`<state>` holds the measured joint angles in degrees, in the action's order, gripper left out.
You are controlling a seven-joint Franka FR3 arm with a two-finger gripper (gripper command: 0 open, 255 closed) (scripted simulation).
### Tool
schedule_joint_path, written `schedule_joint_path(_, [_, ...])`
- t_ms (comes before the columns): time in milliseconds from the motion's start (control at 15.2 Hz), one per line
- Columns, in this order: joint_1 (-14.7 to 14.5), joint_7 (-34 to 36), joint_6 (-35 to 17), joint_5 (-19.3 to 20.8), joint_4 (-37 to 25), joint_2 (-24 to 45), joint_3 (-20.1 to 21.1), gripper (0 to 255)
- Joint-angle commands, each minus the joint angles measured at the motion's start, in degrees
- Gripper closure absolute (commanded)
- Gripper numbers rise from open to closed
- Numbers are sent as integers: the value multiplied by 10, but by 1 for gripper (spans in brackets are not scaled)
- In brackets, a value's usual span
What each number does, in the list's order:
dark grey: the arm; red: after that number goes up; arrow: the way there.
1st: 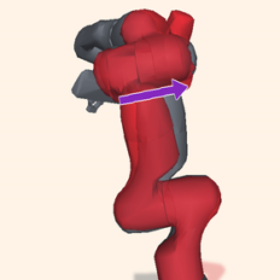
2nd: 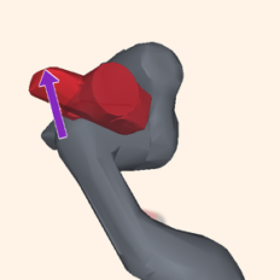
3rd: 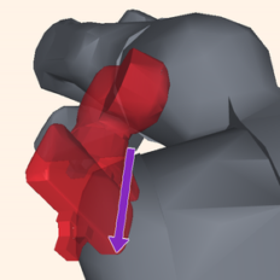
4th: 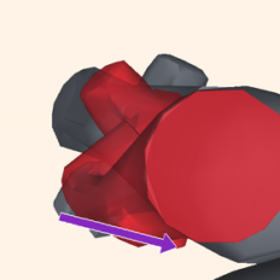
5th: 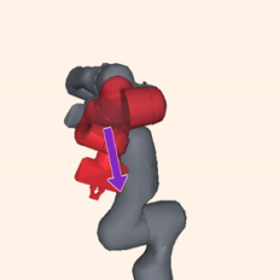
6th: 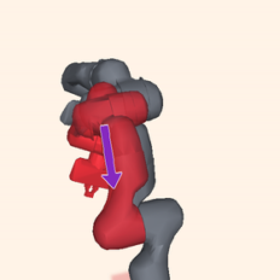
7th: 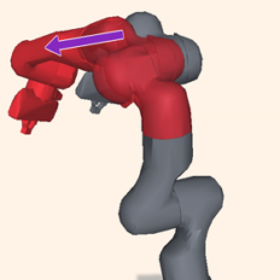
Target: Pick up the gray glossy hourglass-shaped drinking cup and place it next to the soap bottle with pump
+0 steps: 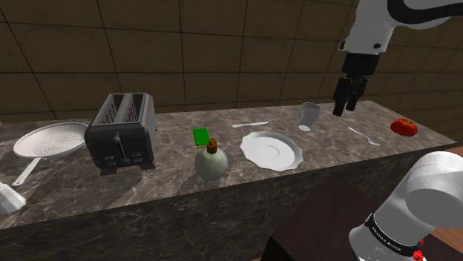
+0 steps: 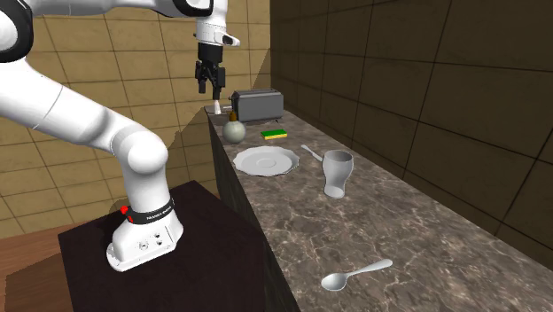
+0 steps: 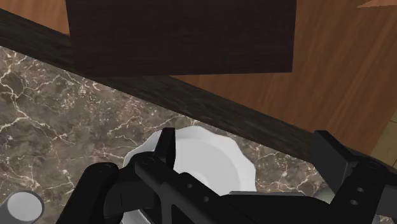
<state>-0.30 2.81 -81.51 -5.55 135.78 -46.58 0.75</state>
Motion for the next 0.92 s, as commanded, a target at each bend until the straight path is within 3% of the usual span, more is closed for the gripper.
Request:
schedule_joint_path(0, [0,0,0,0,0,0,0,0])
schedule_joint_path(858, [48,-132,-170,104,6,137,-115,0])
